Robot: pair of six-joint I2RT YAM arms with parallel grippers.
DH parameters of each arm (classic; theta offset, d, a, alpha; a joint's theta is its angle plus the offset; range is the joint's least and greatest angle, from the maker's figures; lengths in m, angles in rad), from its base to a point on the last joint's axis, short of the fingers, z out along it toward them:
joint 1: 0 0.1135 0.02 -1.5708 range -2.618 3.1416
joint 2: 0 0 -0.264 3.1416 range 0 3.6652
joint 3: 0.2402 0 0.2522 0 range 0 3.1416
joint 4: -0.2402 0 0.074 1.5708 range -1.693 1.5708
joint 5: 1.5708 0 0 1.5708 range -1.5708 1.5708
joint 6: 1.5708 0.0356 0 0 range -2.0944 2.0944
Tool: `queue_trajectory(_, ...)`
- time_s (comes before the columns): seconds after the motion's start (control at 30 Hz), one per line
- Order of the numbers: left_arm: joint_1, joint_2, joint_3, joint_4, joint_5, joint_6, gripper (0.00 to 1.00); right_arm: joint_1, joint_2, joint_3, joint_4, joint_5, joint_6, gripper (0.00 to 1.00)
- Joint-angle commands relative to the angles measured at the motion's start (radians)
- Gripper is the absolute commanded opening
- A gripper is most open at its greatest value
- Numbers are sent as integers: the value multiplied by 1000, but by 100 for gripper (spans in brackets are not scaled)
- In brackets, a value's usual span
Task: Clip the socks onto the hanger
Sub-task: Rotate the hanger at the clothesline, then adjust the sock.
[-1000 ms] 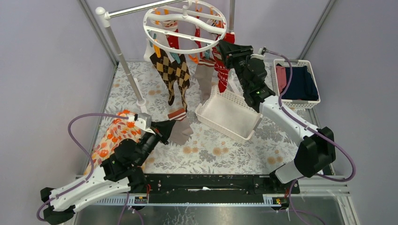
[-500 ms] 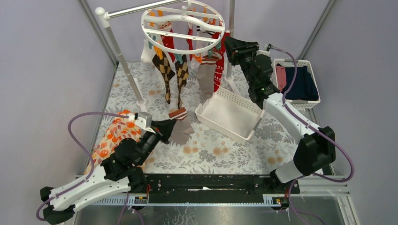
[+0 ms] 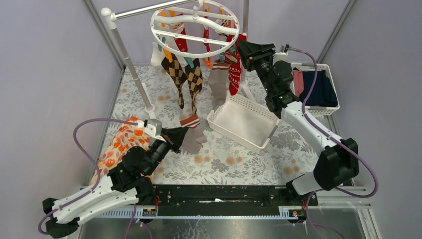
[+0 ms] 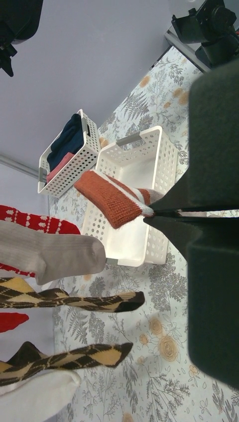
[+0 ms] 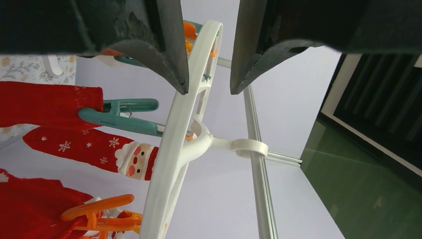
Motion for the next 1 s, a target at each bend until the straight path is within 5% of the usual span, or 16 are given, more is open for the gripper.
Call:
queue_trajectory(0.0, 7, -3, 33, 58, 15, 10, 0, -9, -85, -31, 101, -61, -121, 46)
queue_trajectory(0.27, 7, -2, 46, 61, 38, 81, 0, -8, -189, -183, 339, -320, -535, 60)
queue_trajectory(0.53, 6, 51, 76, 80, 48, 184, 0, 1, -288, -230, 160, -499, -872, 73)
queue_trajectory(0.97, 62, 189, 86, 242, 76, 292, 0, 325, -261, -150, -151, -242, -1624, 84)
